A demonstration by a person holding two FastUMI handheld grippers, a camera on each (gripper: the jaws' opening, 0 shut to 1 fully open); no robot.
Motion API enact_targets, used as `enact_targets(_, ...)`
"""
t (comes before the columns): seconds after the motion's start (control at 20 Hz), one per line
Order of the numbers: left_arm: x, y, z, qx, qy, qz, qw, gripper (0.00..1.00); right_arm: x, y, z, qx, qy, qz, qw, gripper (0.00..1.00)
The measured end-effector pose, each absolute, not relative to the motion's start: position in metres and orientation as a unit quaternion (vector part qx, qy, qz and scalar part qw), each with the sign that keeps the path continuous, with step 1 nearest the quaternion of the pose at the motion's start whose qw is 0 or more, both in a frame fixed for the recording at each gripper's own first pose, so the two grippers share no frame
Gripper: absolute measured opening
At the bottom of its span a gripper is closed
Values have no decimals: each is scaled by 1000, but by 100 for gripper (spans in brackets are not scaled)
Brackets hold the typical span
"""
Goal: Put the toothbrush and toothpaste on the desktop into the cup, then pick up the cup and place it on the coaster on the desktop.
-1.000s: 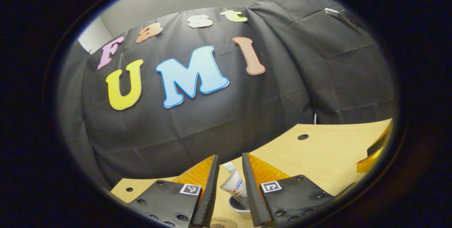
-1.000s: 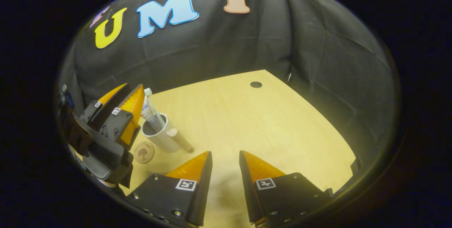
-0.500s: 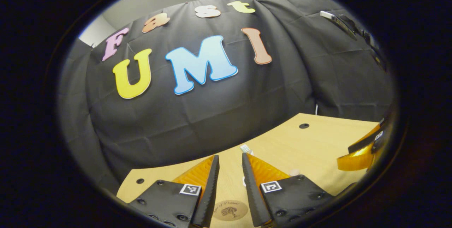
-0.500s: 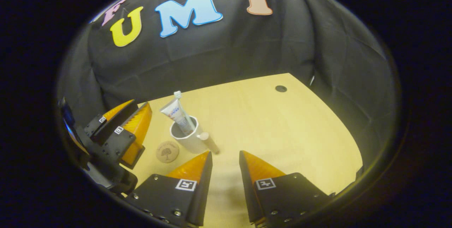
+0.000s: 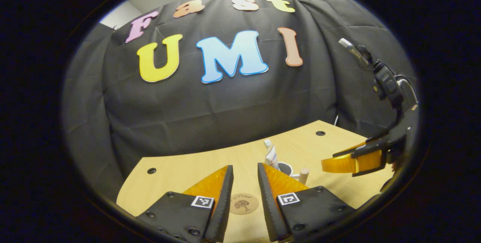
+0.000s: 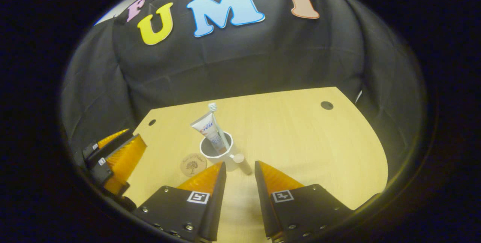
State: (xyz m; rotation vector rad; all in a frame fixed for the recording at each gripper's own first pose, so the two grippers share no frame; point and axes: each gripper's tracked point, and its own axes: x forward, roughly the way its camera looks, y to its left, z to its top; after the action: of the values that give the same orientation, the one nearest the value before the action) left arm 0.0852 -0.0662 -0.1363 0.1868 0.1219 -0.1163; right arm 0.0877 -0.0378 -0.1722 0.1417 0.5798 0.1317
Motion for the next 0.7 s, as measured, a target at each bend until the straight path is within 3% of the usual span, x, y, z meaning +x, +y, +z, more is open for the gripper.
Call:
enact_targets(0.55, 44, -1, -143, 47, 94, 25, 994, 47, 123, -28, -205, -113, 352, 186, 910, 46)
enact_targets(0.6, 42, 3, -145, 43, 97, 33, 994, 57, 124, -26, -209, -125, 360, 197, 903, 46)
enact_targets(0.65, 39, 7, -147, 40, 99, 40, 994, 48, 126, -26, -213, -136, 367, 204, 897, 46)
enact_targets(0.7, 36, 11, -147, 37, 100, 47, 993, 57, 129, -25, -214, -146, 372, 210, 892, 46)
